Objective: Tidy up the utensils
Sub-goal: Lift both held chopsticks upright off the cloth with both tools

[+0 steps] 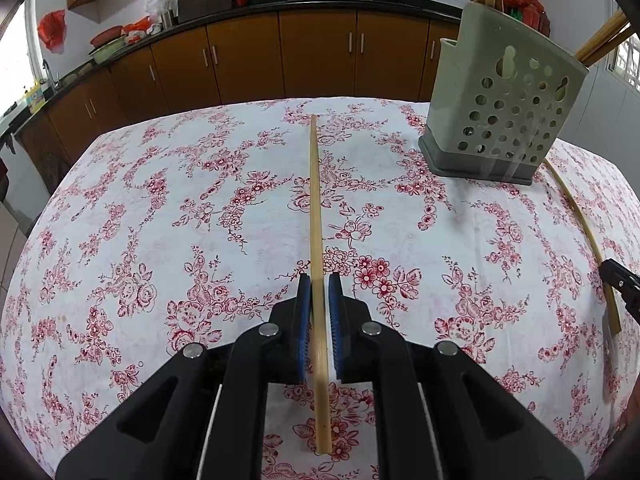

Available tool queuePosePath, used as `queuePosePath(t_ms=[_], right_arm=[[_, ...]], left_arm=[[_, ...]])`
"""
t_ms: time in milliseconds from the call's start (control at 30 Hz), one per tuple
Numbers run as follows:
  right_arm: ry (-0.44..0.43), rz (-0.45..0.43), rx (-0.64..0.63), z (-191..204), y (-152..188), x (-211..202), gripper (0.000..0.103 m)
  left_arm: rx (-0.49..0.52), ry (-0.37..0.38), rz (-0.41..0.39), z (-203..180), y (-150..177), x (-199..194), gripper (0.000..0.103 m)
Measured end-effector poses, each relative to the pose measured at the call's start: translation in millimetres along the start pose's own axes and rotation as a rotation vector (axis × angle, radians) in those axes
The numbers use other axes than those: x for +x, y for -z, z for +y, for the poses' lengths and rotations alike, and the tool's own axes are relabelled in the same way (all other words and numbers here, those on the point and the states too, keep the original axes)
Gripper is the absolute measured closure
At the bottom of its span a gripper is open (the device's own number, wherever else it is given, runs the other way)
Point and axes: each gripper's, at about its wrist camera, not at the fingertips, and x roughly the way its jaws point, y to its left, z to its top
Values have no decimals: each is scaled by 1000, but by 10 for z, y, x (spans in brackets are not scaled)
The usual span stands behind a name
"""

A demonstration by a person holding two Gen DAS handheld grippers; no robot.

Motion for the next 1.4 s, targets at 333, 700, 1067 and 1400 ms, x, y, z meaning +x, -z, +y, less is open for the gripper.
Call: queuePosePath(t_ms=[333, 700, 1067, 1400], right_arm=[[-4, 2, -1, 18, 85, -64, 95], [-36, 5, 11, -33, 180, -168, 95], [-78, -113, 70, -217, 17, -627, 95], [-85, -229, 94, -351, -203, -1021, 95]], left_arm=[[22, 47, 5, 3, 121, -117, 80], [39, 44, 3, -3, 251, -223, 89], [28, 69, -28, 126, 156, -475, 95], [2, 98, -139, 166, -67, -859, 95]])
